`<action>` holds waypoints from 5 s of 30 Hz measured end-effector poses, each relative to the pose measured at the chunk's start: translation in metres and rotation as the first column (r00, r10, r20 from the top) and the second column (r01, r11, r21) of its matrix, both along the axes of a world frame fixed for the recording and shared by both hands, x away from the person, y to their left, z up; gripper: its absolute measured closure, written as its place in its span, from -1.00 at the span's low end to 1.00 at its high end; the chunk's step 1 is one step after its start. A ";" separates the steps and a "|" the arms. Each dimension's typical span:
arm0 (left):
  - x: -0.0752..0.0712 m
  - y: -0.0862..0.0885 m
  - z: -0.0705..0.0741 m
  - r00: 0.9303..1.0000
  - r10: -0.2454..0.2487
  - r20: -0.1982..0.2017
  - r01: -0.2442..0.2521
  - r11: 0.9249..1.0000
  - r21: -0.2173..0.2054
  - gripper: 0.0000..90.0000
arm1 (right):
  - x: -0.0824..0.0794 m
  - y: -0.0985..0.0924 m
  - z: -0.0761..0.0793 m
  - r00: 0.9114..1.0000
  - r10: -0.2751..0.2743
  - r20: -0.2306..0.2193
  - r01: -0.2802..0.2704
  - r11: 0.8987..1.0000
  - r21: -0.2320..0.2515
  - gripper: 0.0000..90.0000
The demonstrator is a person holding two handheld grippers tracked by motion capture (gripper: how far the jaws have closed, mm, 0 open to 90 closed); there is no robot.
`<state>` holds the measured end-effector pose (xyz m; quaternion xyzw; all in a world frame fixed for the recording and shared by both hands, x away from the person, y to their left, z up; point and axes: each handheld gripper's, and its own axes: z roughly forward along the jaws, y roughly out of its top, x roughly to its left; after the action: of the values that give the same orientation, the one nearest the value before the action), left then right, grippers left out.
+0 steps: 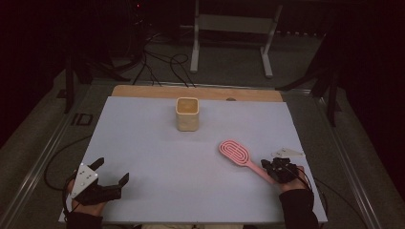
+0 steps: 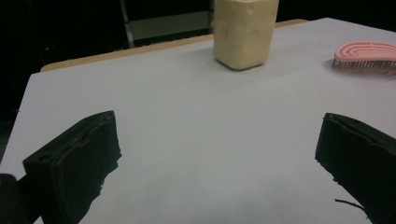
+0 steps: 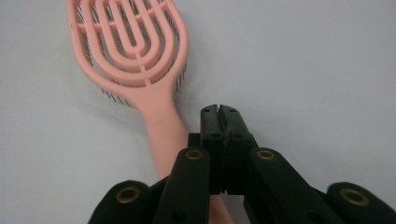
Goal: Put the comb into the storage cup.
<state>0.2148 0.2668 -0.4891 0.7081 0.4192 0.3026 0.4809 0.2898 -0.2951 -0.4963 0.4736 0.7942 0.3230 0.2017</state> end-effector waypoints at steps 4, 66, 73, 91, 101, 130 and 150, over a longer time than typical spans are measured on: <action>0.001 0.000 0.000 1.000 -0.001 -0.002 0.001 1.000 0.005 -1.00 | -0.001 -0.002 0.004 1.000 -0.002 0.028 0.001 0.999 0.040 0.95; 0.002 -0.014 -0.002 0.999 -0.035 0.004 0.035 0.999 -0.012 -1.00 | -0.054 -0.003 0.035 0.951 0.039 0.307 -0.112 0.968 0.224 -0.80; 0.002 -0.012 -0.002 1.000 -0.026 0.000 0.026 0.999 -0.020 -1.00 | -0.049 -0.001 0.043 0.954 0.065 0.292 -0.127 0.972 0.199 -0.81; 0.002 -0.013 -0.003 1.000 -0.026 0.000 0.026 1.000 -0.017 -1.00 | -0.031 0.007 0.069 0.967 0.106 0.233 -0.151 0.971 0.185 -0.81; 0.002 -0.013 -0.002 1.000 -0.026 0.001 0.026 1.000 -0.017 -1.00 | -0.021 0.014 0.077 0.971 0.141 0.195 -0.171 0.974 0.147 -0.81; 0.003 -0.016 -0.004 0.999 -0.031 -0.008 0.031 0.999 -0.010 -1.00 | 0.015 0.031 0.059 0.966 0.242 -0.086 -0.249 0.964 -0.089 -0.79; 0.003 -0.017 -0.005 0.999 -0.037 -0.011 0.037 0.999 -0.005 -1.00 | 0.033 0.036 0.054 0.940 0.272 -0.205 -0.304 0.941 -0.147 -0.76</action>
<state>0.2177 0.2496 -0.4939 0.7163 0.4095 0.2887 0.4856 0.3228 -0.2596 -0.4419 0.3594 0.8956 0.2332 0.1199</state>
